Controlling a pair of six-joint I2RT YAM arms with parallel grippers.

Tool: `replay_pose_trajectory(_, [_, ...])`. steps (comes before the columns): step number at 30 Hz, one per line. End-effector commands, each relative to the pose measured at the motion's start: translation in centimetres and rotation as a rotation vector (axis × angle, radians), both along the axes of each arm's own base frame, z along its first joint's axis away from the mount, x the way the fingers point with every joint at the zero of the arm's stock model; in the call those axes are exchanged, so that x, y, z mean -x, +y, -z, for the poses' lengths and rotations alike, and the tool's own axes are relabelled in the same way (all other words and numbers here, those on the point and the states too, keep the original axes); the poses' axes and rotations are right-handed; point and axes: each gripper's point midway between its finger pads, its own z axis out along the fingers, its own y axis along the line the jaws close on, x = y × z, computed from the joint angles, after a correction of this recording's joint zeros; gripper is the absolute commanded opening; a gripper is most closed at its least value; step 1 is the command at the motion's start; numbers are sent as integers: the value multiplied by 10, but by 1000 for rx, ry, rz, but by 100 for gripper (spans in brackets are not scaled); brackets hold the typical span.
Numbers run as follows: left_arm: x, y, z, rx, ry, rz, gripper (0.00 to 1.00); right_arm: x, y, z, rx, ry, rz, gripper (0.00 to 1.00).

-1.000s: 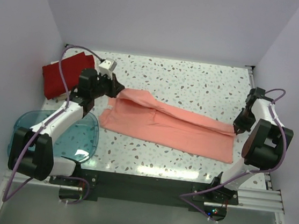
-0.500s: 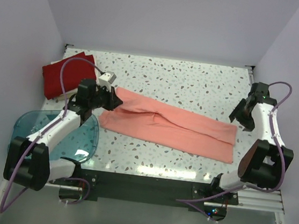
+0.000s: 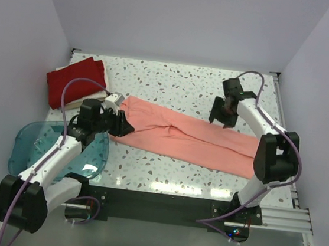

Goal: Fold and stack the t-shirts
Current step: Fold the tshirt

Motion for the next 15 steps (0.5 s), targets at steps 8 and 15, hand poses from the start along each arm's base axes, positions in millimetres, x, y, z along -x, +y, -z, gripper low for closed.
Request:
replay_pose_trajectory(8, [-56,22,15,-65,157,-285,46,-77,174,-24,-343,-180,-324,64])
replay_pose_trajectory(15, [-106,4,-3,87,139,-346,47,-94,234,-3,-446,-173,-454,61])
